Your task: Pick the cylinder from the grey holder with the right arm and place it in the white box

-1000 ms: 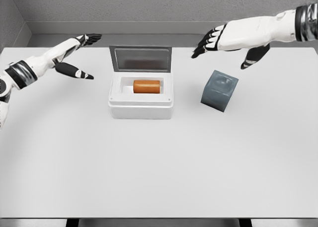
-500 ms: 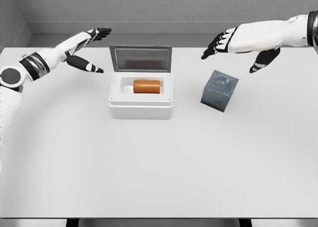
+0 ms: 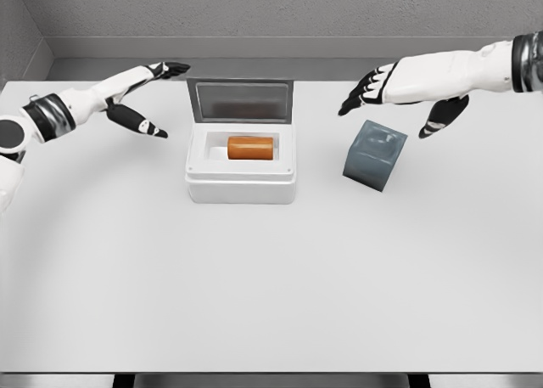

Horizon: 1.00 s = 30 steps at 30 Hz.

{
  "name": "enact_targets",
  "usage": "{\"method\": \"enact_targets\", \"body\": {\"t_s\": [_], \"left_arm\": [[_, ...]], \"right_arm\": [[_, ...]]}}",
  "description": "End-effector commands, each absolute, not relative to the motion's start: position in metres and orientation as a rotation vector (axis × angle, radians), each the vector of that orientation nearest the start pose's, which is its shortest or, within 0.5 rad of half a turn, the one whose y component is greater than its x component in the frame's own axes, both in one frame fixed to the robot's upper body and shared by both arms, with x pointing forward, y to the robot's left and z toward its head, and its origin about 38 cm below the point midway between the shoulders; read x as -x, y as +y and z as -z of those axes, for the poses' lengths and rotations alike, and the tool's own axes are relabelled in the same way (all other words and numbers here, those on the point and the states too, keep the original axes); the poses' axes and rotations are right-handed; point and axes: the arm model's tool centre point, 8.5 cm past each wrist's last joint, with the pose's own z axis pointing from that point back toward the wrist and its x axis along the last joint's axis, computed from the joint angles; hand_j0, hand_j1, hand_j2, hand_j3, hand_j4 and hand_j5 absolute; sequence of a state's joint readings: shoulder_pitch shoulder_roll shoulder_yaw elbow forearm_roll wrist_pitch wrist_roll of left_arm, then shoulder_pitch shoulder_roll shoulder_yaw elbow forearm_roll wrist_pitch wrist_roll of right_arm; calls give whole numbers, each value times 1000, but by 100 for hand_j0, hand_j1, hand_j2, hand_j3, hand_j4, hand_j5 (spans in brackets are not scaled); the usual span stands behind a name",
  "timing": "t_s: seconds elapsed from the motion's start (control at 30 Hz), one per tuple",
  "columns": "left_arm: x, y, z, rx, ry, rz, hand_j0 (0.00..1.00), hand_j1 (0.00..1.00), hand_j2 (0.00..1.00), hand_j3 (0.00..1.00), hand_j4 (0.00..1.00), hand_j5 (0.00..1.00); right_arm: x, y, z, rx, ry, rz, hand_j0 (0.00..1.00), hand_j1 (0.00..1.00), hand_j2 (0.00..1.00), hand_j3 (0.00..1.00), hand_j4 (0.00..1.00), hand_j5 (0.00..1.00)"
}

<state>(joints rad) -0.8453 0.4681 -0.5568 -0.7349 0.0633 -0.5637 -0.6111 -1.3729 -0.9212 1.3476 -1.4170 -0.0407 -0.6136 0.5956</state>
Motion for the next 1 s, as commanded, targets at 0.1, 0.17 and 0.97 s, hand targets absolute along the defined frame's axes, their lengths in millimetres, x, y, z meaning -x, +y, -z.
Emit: {"method": "enact_targets", "body": {"t_s": [0.1, 0.17, 0.97], "left_arm": [[-526, 296, -187, -2, -1582, 1362, 100, 100, 100, 100, 100, 100], [-524, 290, -189, 4, -1586, 1391, 100, 100, 100, 100, 100, 100], [-504, 325, -203, -58, -1600, 1416, 100, 100, 100, 100, 100, 100]], "right_arm": [[-459, -263, -329, -310, 1799, 3094, 100, 100, 100, 100, 100, 100], [-459, -263, -329, -310, 1799, 3094, 100, 100, 100, 100, 100, 100], [-460, -263, -326, -302, 1810, 3095, 100, 100, 100, 100, 100, 100]]}}
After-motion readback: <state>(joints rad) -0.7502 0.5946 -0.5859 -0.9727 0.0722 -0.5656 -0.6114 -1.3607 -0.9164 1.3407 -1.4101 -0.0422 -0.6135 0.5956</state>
